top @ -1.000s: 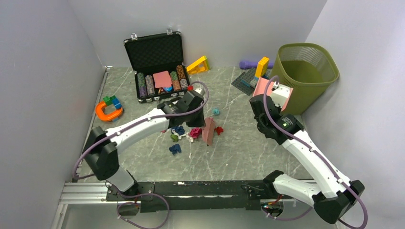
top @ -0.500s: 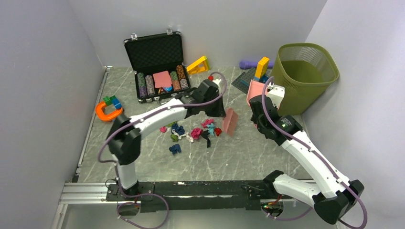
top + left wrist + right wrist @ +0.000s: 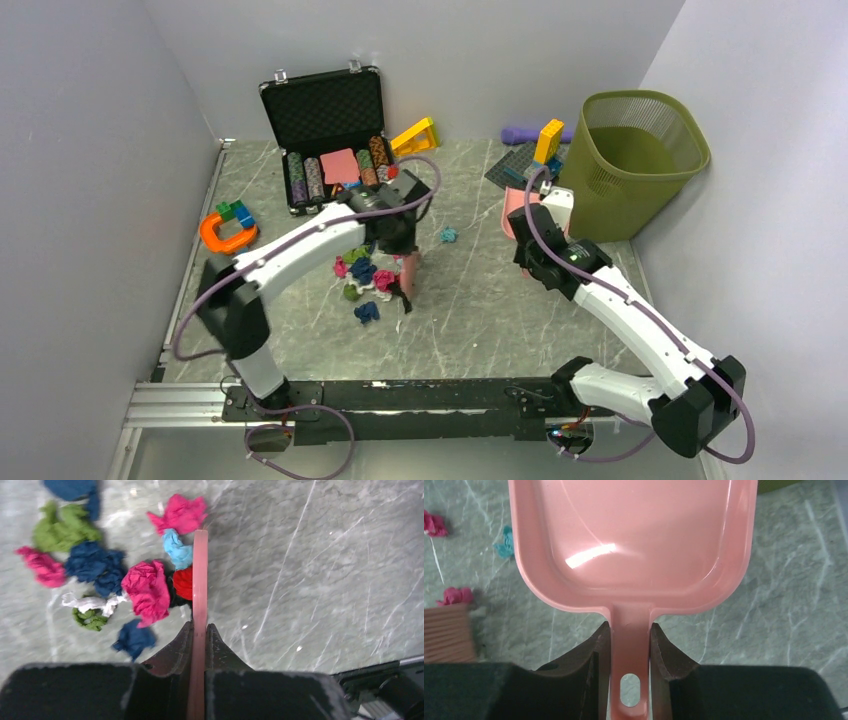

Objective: Sweep away the paper scraps from the table

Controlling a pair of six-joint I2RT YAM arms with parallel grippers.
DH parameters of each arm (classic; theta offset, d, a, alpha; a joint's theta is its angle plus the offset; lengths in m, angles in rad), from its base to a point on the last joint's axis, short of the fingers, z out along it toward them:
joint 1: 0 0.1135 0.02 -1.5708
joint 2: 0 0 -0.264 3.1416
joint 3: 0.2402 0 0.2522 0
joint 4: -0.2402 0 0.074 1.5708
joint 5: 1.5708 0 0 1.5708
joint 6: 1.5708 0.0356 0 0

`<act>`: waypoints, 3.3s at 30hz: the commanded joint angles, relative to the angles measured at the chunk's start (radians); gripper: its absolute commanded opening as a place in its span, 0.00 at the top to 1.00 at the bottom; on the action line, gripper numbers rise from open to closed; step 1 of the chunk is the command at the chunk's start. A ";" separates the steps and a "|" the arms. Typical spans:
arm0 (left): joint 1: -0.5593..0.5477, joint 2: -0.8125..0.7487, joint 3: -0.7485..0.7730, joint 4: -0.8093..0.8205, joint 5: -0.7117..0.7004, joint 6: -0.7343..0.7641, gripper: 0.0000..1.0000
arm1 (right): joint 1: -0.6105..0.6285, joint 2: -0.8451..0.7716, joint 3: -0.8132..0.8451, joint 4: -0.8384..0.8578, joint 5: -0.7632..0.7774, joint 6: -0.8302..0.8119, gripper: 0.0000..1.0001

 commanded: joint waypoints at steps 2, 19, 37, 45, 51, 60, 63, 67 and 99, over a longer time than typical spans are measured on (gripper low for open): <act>0.025 -0.244 -0.029 -0.035 -0.029 0.136 1.00 | 0.000 0.021 -0.053 0.107 -0.182 -0.093 1.00; 0.184 -0.244 0.020 -0.192 -0.510 0.537 1.00 | 0.241 0.133 -0.030 -0.120 -0.585 -0.239 1.00; 0.298 -0.067 -0.091 -0.137 -0.076 0.515 1.00 | 0.459 0.356 0.010 -0.047 -0.701 -0.320 1.00; 0.286 -0.104 -0.136 -0.064 0.239 0.557 1.00 | 0.460 0.504 0.067 0.095 -0.598 -0.340 1.00; 0.252 -0.194 -0.172 -0.071 0.435 0.577 1.00 | 0.460 0.572 0.091 0.202 -0.520 -0.359 1.00; 0.242 -0.332 -0.129 -0.222 0.223 0.556 1.00 | 0.482 0.488 0.016 0.288 -0.486 -0.359 1.00; 0.274 -0.365 -0.131 -0.226 0.131 0.521 1.00 | 0.494 0.443 -0.021 0.287 -0.489 -0.347 1.00; 0.326 -0.416 -0.163 -0.199 0.082 0.504 1.00 | 0.503 0.359 -0.065 0.265 -0.474 -0.324 1.00; 0.467 -0.492 -0.373 -0.012 0.286 0.548 1.00 | -0.030 0.269 0.644 -0.177 -0.360 -0.296 1.00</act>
